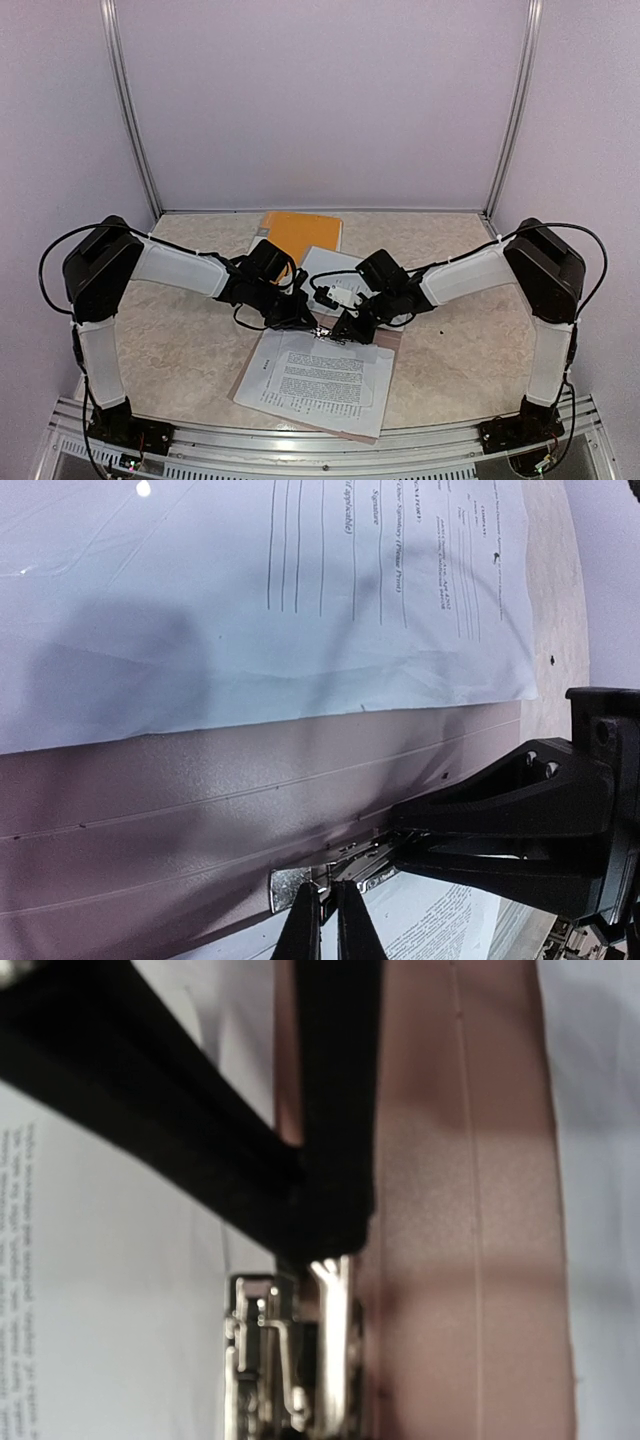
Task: Put the files into the folder
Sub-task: Close the spring clip on the folder with some files.
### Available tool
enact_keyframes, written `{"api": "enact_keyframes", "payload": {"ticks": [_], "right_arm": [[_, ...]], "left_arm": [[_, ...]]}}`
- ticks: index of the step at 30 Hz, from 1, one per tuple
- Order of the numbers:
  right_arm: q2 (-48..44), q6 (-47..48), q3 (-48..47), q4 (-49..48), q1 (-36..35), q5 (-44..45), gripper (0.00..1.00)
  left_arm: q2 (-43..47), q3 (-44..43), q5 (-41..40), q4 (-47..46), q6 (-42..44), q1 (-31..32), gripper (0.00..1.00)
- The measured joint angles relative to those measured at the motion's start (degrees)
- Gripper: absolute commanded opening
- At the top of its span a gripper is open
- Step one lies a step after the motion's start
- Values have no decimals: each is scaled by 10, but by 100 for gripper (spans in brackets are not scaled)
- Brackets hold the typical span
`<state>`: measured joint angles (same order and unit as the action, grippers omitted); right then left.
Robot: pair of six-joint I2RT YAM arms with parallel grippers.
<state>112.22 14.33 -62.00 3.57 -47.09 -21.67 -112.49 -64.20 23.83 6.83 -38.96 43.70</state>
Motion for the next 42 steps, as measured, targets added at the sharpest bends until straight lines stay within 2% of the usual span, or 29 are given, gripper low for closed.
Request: {"api": "enact_keyframes", "payload": {"ticks": [10,21,35,42], "right_arm": [[2,-2,-2,2,-1,-3,0],[5,-6,-9,11,-2,-6,0],[6,-9,-10,14,-2,-6,0],[7,-9,-12,16,-2,-6,0]], "left_arm": [[0,7,17,7,-18,-3,0],[-5,31,49,-28,-40,-13,0],[-38,50,129,-81,-43,-44,0],[-56,12,151,-32,-32,-51,0]]}}
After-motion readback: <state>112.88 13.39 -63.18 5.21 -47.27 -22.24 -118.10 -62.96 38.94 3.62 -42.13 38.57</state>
